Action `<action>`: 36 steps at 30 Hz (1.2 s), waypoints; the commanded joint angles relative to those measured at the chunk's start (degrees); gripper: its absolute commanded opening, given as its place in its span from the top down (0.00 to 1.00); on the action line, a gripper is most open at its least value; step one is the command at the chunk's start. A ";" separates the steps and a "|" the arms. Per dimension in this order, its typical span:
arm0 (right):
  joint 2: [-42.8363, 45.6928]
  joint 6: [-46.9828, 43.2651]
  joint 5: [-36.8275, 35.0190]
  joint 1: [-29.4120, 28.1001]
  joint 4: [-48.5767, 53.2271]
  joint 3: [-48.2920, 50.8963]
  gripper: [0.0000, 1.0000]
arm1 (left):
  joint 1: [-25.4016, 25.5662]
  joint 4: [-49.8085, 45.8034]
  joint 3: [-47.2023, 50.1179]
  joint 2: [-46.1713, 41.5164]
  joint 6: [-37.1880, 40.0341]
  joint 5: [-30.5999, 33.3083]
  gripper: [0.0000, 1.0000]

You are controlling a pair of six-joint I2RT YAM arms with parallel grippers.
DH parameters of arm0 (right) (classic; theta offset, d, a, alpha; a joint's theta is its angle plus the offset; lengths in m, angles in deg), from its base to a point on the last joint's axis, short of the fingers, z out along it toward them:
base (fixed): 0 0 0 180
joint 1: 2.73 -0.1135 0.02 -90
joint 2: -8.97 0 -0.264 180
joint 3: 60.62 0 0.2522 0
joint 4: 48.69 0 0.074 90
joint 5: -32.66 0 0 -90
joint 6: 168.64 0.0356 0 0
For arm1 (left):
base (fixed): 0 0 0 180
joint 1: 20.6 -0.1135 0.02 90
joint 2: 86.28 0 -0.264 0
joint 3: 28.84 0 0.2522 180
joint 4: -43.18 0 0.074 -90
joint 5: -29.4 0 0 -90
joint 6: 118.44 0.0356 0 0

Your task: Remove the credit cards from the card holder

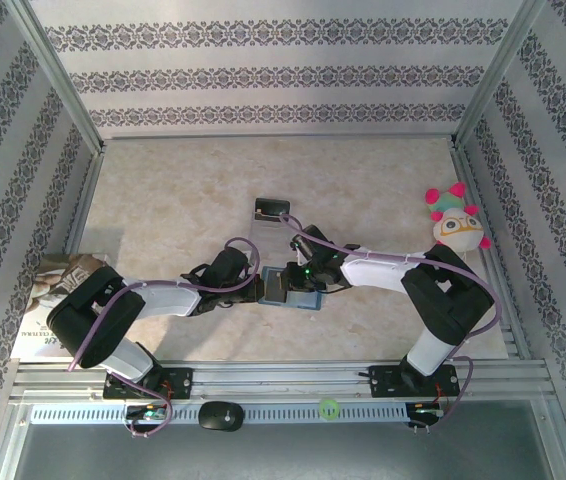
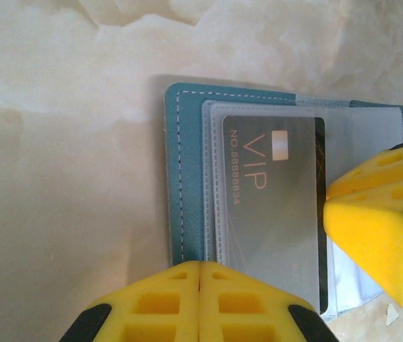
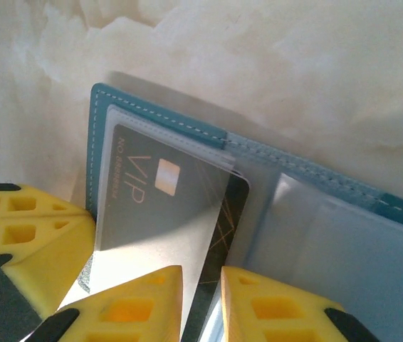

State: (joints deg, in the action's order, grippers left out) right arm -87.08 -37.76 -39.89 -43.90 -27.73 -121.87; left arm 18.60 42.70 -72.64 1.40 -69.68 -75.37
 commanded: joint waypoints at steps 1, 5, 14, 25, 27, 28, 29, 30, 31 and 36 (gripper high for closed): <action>1.45 1.74 0.10 0.74 -1.56 1.68 0.79 | -0.31 -4.21 1.42 2.85 -0.67 -0.50 0.94; 1.76 2.35 -0.45 1.08 -1.66 1.70 0.80 | -0.40 -4.25 1.68 2.79 -0.70 -0.49 0.94; 0.03 4.55 2.89 1.78 -6.20 2.73 0.82 | -0.35 -3.66 1.61 3.80 -1.09 -1.30 0.94; -0.26 6.35 4.88 2.09 -10.01 4.18 0.85 | -0.35 -2.86 1.33 5.15 -1.61 -2.23 0.95; 0.31 6.57 4.71 2.24 -10.51 4.83 0.88 | -0.35 -2.84 1.41 4.96 -1.73 -2.22 0.95; 0.34 6.74 4.57 2.37 -10.71 5.07 0.90 | -0.35 -2.86 1.46 4.87 -1.74 -2.28 0.95; 0.34 6.90 4.84 2.47 -11.22 5.27 0.92 | -0.35 -2.82 1.43 4.89 -1.78 -2.29 0.95; 0.34 7.01 5.00 2.47 -11.67 5.52 0.95 | -0.35 -2.89 1.48 4.90 -1.89 -2.32 0.95; 0.40 7.19 4.84 2.50 -11.90 5.69 0.98 | -0.31 -2.92 1.52 4.92 -1.84 -2.21 0.95; 2.94 7.39 2.49 2.96 -10.90 7.35 1.00 | -0.35 -3.02 2.33 4.16 -2.22 -1.63 0.95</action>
State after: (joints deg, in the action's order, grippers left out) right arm -86.22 -30.74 -36.39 -41.45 -39.05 -115.99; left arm 18.23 44.71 -72.68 2.67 -70.94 -76.92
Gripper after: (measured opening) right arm 0.058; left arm 0.051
